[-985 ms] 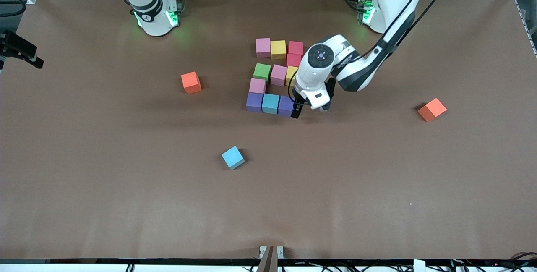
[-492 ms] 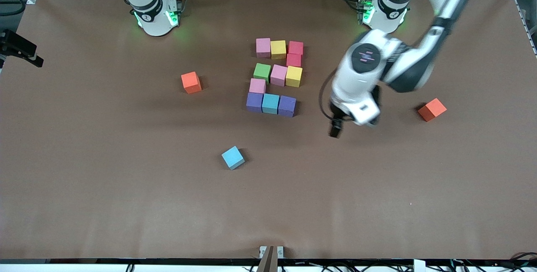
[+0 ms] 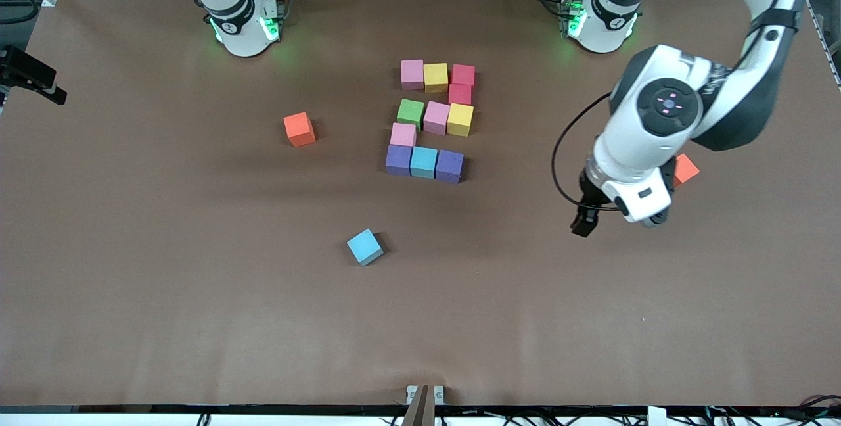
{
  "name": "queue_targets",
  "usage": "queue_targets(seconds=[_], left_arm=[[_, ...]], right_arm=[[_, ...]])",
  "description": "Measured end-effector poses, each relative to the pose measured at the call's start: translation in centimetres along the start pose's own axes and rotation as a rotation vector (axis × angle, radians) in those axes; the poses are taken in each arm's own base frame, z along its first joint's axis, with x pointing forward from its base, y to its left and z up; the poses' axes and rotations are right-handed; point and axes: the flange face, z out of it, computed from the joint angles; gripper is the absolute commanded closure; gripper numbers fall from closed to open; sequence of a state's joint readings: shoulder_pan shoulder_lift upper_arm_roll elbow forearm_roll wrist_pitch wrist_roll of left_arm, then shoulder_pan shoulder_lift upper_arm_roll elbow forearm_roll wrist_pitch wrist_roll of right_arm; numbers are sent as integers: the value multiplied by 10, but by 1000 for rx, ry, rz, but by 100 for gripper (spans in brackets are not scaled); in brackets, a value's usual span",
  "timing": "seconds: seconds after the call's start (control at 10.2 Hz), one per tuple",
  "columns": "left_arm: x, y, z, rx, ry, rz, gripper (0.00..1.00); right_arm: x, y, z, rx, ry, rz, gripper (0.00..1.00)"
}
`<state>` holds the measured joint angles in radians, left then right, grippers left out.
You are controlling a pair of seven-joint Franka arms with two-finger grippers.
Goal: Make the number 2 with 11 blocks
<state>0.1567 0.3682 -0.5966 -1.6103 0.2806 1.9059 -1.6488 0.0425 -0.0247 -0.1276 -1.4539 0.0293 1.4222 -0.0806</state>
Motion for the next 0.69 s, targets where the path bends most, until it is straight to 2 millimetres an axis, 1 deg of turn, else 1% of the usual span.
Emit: queue_targets(seconds=[0.2,0.39,0.59,0.69], left_arm=[[35,-11,-20,60,5,136,0],[73,-31,-55,52,-5,267,0],[110,-60,-85,65,-21,440,0],[129,-79,-101,77,-24,547,0]], right_arm=[[0,0,0,0,-2,0,0],[-1,0,0,1,-10,1,0],[-2,1,0,1,-11,3,0],[-2,6,0,1,-10,12,0]])
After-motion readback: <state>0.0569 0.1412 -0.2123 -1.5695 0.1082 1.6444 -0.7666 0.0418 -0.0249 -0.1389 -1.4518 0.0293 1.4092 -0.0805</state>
